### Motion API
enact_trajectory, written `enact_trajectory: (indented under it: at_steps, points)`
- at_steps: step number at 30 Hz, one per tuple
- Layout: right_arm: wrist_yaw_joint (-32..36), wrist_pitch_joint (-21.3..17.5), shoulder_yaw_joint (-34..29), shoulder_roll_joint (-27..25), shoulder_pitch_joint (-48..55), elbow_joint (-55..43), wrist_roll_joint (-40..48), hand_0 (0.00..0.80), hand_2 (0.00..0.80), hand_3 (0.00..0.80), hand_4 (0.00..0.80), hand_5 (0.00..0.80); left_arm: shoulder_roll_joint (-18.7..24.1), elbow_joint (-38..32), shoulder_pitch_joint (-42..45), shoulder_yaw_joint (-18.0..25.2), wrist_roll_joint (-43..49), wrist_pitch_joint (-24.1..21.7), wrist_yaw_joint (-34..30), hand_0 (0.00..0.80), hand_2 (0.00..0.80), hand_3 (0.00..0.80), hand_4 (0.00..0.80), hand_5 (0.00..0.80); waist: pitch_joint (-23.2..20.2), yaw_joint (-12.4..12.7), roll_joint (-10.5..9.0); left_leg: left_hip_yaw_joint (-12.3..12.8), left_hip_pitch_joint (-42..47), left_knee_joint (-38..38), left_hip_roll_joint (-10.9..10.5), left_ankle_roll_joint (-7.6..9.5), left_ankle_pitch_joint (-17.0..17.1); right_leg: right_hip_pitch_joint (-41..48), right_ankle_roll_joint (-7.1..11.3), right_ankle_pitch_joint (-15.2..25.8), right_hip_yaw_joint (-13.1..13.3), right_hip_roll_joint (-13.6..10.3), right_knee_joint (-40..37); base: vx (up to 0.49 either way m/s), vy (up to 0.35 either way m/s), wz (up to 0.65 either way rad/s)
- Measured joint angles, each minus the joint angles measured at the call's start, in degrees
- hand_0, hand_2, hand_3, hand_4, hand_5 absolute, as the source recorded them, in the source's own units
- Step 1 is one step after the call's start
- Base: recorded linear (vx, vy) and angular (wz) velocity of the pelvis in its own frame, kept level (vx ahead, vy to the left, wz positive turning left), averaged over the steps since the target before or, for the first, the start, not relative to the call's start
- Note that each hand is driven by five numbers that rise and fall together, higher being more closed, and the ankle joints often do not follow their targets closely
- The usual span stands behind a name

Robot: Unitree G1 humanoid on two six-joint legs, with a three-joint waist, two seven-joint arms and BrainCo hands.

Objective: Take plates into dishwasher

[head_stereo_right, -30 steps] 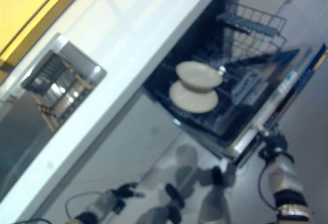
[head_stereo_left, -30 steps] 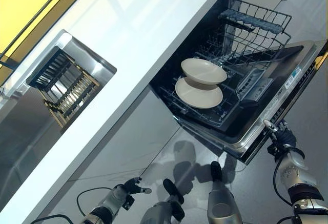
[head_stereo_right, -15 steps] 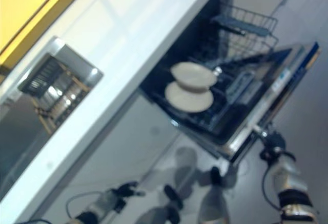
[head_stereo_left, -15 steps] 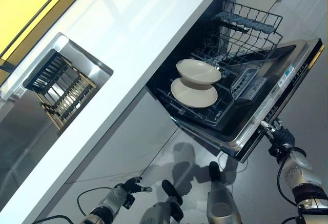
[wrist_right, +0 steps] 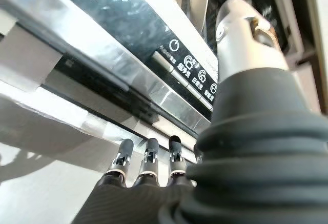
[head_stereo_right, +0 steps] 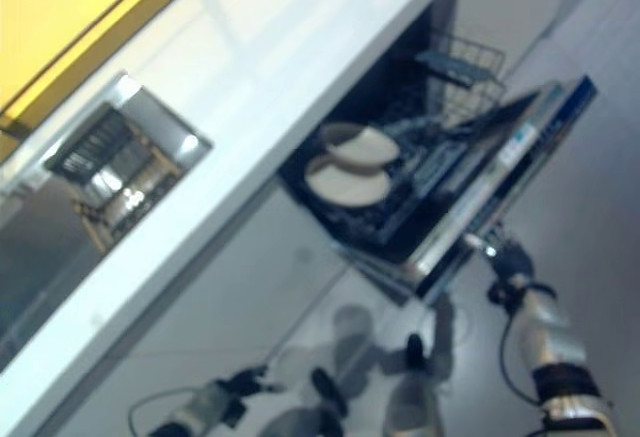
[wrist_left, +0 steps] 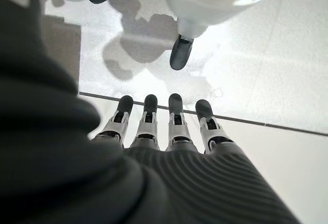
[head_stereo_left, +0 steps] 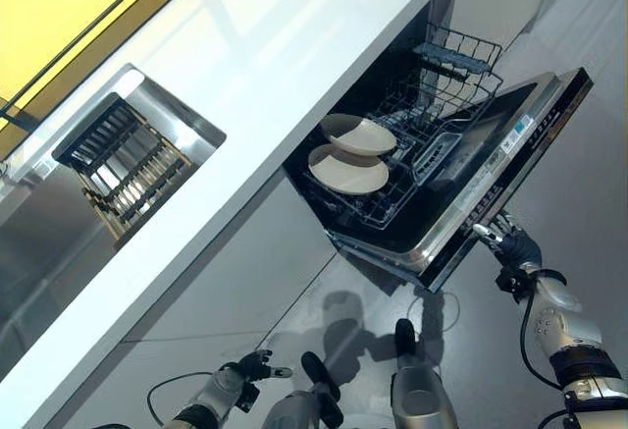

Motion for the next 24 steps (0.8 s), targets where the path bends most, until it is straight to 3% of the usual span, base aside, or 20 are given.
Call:
enact_trajectory:
  at_steps: [7, 14, 18, 24]
  points:
    - [1.5, 0.1, 2.5, 1.3, -1.0, -2.3, -1.2, 0.000, 0.000, 0.000, 0.000, 0.000, 0.1, 0.2, 2.1, 0.0, 0.0, 0.0, 0.1, 0.000, 0.000, 0.000, 0.000, 0.000, -2.8, 3.0, -2.77, -2.5, 0.9, 0.0, -0.4, -0.43, 0.3, 1.8, 0.16, -0.2, -2.1, -0.6, 0.2, 0.105, 0.127, 0.16]
    - [6.0, -0.7, 7.0, 5.8, -2.1, -4.2, -2.7, 0.000, 0.000, 0.000, 0.000, 0.000, 1.2, 1.0, 3.5, 0.1, 0.0, 0.1, 0.5, 0.000, 0.000, 0.000, 0.000, 0.000, -6.2, 7.5, -5.52, -4.2, 1.0, 0.1, -0.8, -0.27, 0.2, 3.6, 0.50, -0.7, -3.8, -1.1, 0.2, 0.104, 0.133, 0.17]
    - [8.0, -0.8, 11.0, 9.4, -2.8, -4.5, -3.2, 0.000, 0.000, 0.000, 0.000, 0.000, 2.8, 1.0, 4.3, 0.2, 0.0, 0.2, 0.9, 0.000, 0.000, 0.000, 0.000, 0.000, -6.8, 9.0, -6.75, -6.1, 1.0, 0.1, -1.4, 0.04, 0.3, 4.7, 1.00, -1.0, -5.4, -1.6, 0.3, 0.119, 0.174, 0.24]
    - [8.5, -0.8, 11.4, 12.2, -3.0, -4.4, -3.4, 0.000, 0.000, 0.000, 0.000, 0.000, 4.0, 0.5, 5.0, 1.6, 0.0, 0.1, 0.9, 0.000, 0.000, 0.000, 0.000, 0.000, -6.8, 11.6, -8.04, -8.0, 1.1, 0.1, -3.0, 1.36, 0.1, 5.5, 2.36, -1.3, -6.5, -3.1, 0.7, 0.105, 0.170, 0.21]
